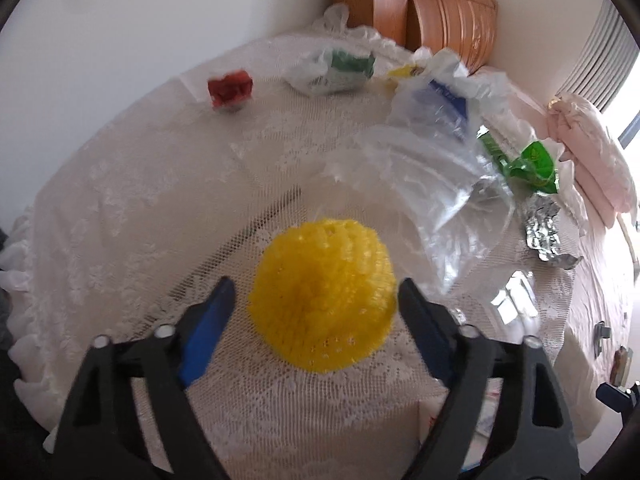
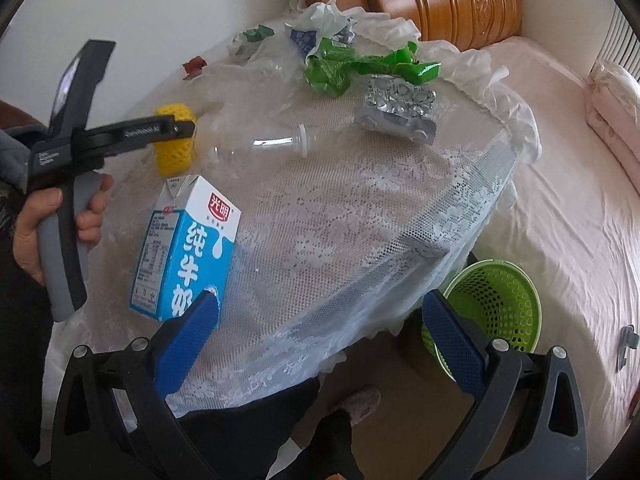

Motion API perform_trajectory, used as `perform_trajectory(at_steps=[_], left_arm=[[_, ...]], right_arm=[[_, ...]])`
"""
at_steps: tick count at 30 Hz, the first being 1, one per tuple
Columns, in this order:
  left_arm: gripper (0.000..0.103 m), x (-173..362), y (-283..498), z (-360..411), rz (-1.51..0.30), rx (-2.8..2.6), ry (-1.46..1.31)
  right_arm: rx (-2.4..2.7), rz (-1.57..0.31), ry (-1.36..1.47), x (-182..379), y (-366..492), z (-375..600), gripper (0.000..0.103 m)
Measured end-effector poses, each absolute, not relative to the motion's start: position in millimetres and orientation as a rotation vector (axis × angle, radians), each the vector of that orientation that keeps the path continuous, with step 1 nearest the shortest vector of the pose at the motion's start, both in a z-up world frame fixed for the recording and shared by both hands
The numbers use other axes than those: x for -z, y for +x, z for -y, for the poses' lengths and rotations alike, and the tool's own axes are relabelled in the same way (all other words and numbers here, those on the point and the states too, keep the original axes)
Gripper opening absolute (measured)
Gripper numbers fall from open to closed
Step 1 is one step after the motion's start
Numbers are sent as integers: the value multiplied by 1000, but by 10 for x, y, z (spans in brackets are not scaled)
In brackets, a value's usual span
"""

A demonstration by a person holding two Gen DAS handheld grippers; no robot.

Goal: Collect trash
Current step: 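Grasp the yellow foam net with the left tool while the right tool grasps the milk carton, then carry the yellow net and milk carton to the green wastebasket and release both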

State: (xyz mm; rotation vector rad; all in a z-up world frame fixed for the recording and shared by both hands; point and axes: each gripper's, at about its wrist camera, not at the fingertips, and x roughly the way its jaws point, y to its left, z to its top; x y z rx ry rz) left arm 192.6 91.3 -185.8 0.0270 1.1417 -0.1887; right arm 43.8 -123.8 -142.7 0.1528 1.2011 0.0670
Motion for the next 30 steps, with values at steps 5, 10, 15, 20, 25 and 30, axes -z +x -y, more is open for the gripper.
perform_trajectory(at_steps=[5,10,15,20,25,30], left_arm=[[45,1942,1987,-1056,-1167,184,-92],[30,1850,1947,-1226,-1152,139,-160],[29,1706,1863,-1390,-1122,111,-162],[29,1547,1683,-1491,-1082,93,-119],[29,1455,1561,-1557,-1070,91,-93],[29,1390,1455,-1565,-1068,117,-79]], right_arm=[[-79,-1184,166,1397,525,1174,101],[-160,-1167,108,1376,553,956,101],[-145,-1180,94,1389,639,700,101],[-124,-1213,174,1455,831,446,101],[-64,-1255,86,1653,989,183,98],[-73,-1313,94,1831,1054,128,45]])
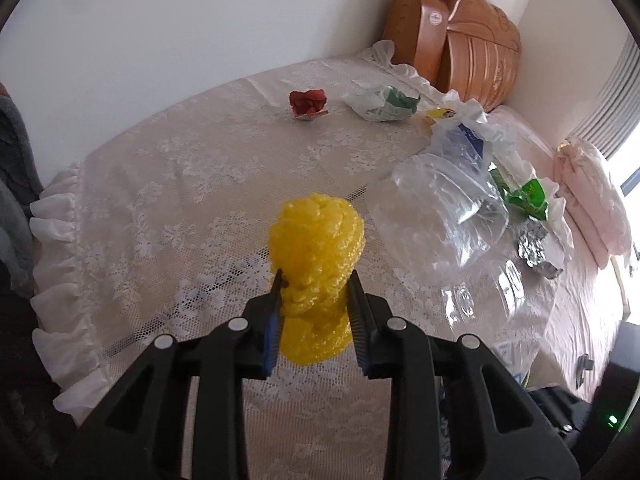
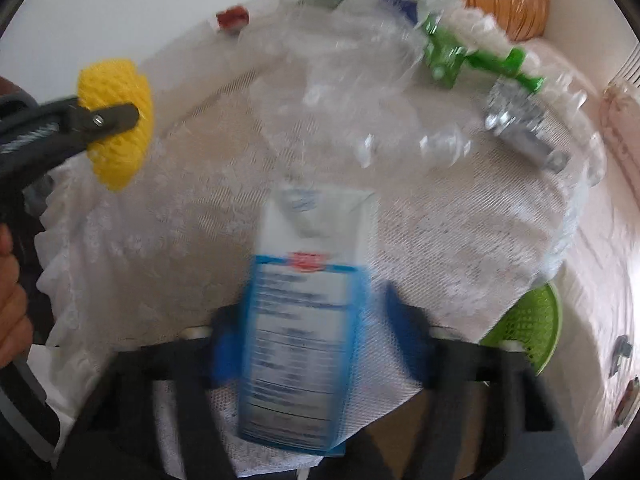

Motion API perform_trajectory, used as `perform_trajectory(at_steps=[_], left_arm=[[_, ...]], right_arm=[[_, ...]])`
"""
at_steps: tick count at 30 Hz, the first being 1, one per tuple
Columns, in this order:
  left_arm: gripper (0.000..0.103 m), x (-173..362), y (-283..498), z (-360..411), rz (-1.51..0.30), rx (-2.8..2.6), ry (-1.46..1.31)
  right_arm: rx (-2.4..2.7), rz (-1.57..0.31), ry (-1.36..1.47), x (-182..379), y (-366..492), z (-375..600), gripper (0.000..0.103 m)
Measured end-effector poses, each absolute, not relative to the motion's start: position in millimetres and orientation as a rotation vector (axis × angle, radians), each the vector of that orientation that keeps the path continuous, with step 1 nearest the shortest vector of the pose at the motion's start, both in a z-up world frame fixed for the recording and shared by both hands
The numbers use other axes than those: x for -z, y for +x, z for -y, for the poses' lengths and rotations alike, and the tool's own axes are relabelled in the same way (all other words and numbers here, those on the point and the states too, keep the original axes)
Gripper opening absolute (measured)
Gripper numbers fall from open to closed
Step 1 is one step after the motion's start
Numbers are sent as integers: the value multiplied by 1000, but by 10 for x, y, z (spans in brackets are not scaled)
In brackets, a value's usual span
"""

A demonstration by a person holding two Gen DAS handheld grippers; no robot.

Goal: Collect trash
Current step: 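Carry the yellow net and milk carton to the green wastebasket and release both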

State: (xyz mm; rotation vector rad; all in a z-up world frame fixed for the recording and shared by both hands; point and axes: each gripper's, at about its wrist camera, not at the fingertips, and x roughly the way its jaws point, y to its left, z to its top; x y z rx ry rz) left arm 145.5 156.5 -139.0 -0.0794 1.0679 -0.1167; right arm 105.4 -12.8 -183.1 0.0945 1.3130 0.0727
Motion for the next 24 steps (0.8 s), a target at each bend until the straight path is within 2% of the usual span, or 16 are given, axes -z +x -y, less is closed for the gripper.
perform_trajectory(at_steps=[6,11,17,24], left_arm=[[29,1251,1353,-1404,-1042,170,-39],[29,1054,1191,-949,-1002,292,35],[29,1016,922,169,-1004,527,125],[29,1573,601,1813,-1130,741,170]], right_arm=[[-154,-1282,202,1723,991,287,43],[-119,-1214,325,1481,761,859,43],[165,-1132,351,1380,166,2177,43],[393,-1182,413,1742,-384,3746,43]])
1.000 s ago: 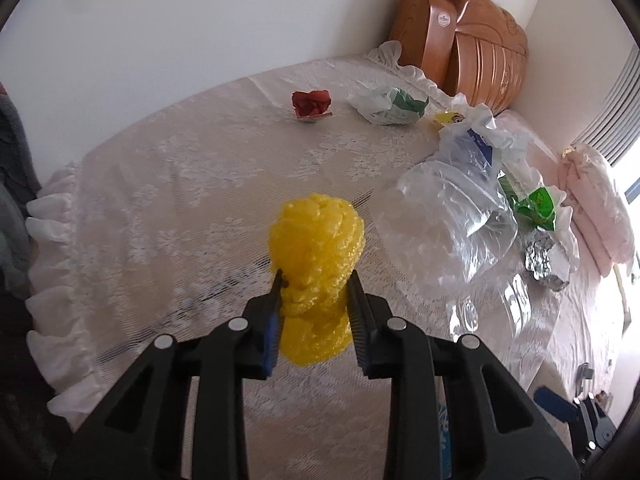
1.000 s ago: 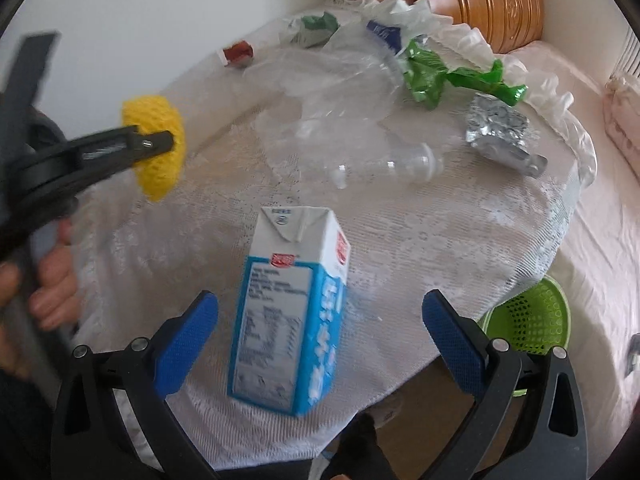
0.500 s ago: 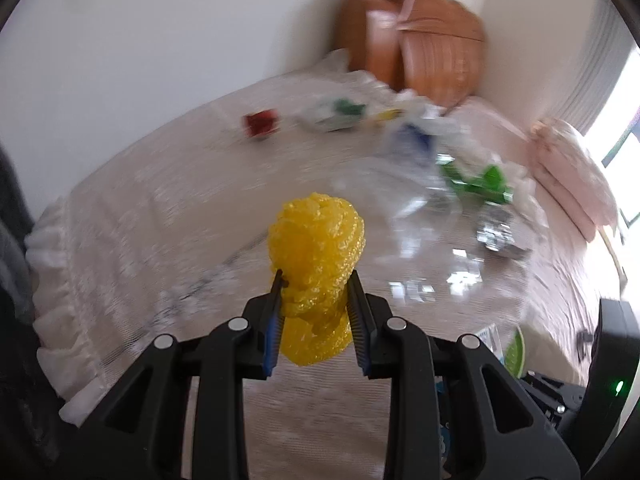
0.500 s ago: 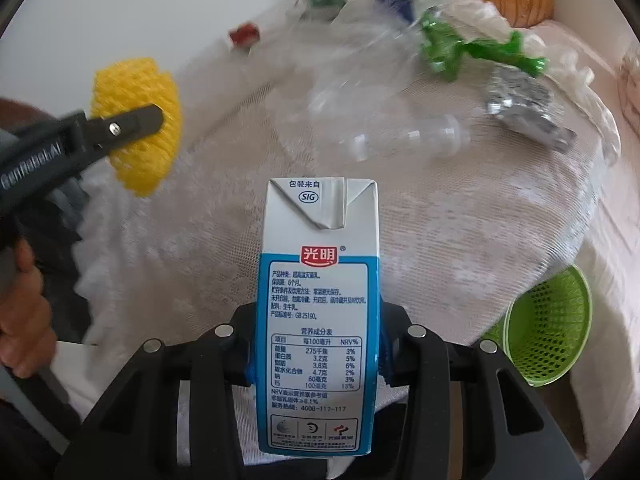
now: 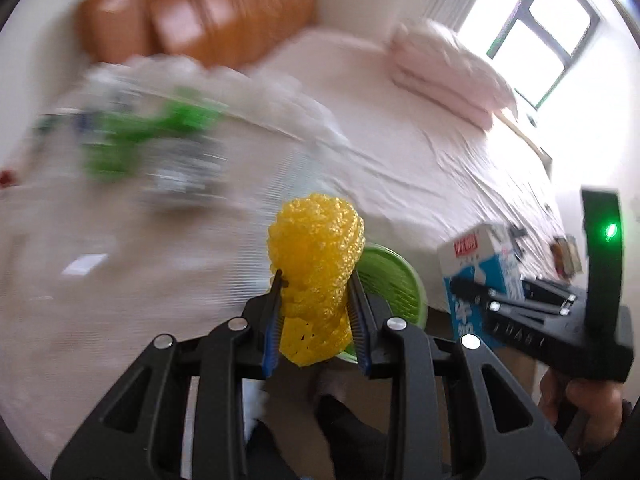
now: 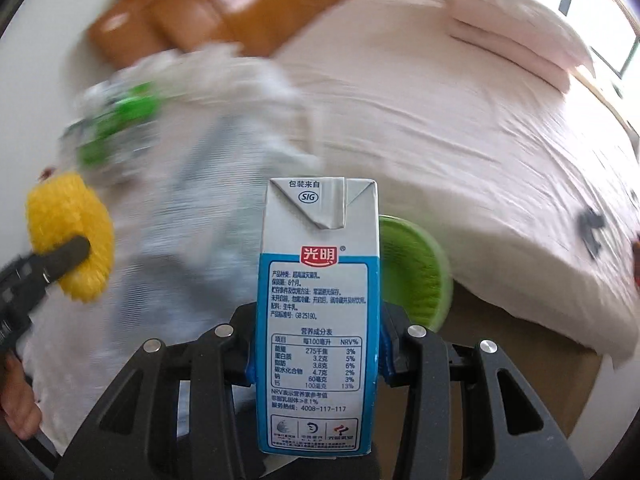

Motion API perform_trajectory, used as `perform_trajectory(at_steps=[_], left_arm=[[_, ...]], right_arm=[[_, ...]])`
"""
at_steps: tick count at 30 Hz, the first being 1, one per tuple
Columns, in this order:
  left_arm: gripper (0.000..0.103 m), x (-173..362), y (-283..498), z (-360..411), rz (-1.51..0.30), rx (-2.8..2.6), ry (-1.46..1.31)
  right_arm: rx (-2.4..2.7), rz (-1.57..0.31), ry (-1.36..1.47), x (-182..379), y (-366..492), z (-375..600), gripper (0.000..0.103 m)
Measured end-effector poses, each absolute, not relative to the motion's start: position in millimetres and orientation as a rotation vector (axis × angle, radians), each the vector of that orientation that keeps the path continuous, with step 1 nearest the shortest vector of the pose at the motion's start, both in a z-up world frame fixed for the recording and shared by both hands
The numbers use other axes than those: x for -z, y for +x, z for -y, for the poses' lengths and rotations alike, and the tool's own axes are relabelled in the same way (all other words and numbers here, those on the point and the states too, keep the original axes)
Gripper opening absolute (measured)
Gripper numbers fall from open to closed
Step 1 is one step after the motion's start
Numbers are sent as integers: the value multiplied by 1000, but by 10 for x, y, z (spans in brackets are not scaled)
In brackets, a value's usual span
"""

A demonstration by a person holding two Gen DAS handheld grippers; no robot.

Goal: Collect trash
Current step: 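Carry the yellow net and milk carton to the green wastebasket and release both, then move both tools back over the table toward the clear bottle and bag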

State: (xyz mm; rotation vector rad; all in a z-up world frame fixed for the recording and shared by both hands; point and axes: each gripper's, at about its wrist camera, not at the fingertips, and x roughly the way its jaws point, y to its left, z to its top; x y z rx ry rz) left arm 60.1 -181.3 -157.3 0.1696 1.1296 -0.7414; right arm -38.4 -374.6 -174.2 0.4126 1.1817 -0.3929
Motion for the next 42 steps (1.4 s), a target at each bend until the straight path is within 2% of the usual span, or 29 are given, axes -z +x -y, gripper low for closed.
perform_trajectory(at_steps=[4,7,9,10,12,15,19,29,30,33,34,37,42], left_arm=[[33,2053,464,2591,-1209,779,221],[51,2400,430,3007,-1275,779,251],[67,2499,383,3138,-1290,771,251],[69,2522,360,3179,-1290,767,248],[81,2525,320,3240,-1284,766,242],[90,2431,278,3231,-1260,745,227],[91,2274,323,3111,-1246,706,172],[91,1551,337,2491,-1053,499,-51],[92,1475,325,2442,-1029,480,-38],[94,1332,316,2344,-1003,466,-25],[95,1303,306,2316,-998,460,-21],[95,1184,295,2240,-994,439,12],[95,1124,240,2096,-993,446,33]], right_arm=[[436,-1196,421,1900,-599,4400,43],[433,-1214,433,2018,-682,4627,43],[420,-1226,440,2113,-731,4755,43],[409,-1235,440,2163,-749,4803,43],[387,-1245,438,2231,-738,4846,43],[355,-1259,436,2312,-721,4868,43],[301,-1279,435,2422,-647,4817,43],[160,-1328,419,2758,-388,4405,45],[152,-1333,417,2786,-372,4364,48],[171,-1331,407,2806,-348,4275,74],[182,-1324,406,2786,-345,4263,80],[204,-1299,425,2697,-345,4278,86],[238,-1261,439,2481,-355,4303,87]])
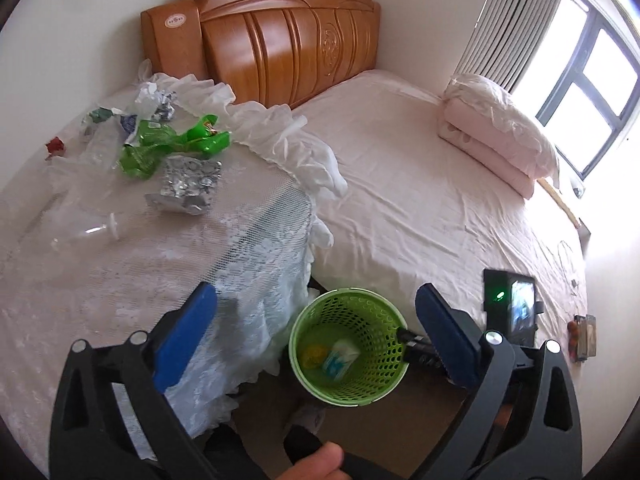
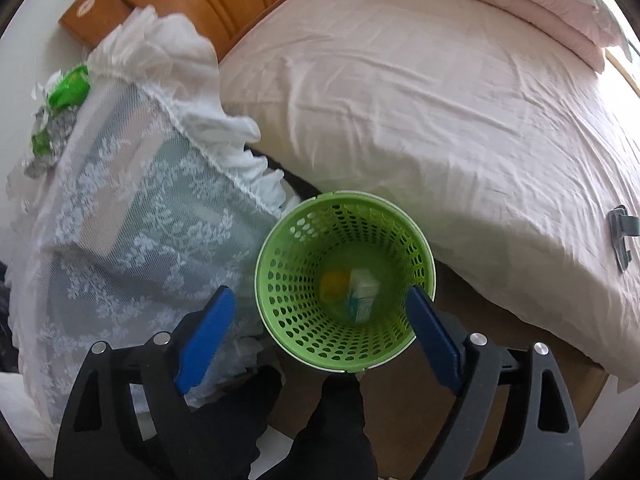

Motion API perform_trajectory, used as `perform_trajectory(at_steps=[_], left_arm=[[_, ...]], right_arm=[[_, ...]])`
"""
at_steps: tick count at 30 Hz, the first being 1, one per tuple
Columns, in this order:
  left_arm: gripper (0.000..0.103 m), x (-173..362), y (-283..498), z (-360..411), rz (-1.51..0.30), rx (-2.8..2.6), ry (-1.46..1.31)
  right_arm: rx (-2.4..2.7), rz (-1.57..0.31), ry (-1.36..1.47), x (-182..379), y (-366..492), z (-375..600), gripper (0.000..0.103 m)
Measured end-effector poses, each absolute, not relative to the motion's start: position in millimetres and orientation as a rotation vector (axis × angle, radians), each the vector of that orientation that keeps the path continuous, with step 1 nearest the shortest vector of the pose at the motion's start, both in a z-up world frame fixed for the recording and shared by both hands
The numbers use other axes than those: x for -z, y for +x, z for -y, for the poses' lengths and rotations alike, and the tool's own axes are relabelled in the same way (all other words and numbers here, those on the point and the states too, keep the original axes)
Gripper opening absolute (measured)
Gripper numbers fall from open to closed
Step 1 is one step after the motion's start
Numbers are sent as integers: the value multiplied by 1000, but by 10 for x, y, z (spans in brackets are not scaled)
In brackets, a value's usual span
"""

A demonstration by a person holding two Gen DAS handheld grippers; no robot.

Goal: Collect trash
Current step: 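Move both tools back over the table toward the clear bottle and bag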

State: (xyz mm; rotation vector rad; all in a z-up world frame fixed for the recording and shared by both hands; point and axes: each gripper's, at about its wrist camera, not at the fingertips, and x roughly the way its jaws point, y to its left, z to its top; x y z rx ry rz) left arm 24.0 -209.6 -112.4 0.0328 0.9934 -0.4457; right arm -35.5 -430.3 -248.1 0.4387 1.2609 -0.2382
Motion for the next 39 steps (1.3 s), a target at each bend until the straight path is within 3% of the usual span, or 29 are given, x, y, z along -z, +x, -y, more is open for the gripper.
perform_trajectory(at_steps=[11,19,27,39], left_arm=[[95,830,368,1470,-894,420,-22],[95,822,684,524,-890,214,-84],[95,1055,893,-361,-970,77,-144],[95,1248,1058,-678,-1033,132,-59]], right_arm=[[224,-1095,345,1601,-143,3851,91],[147,-990,284,1128,173,3160,97],[67,-995,245,1083,461,2475,97],[-70,-1048,156,1240,767,1720,97]])
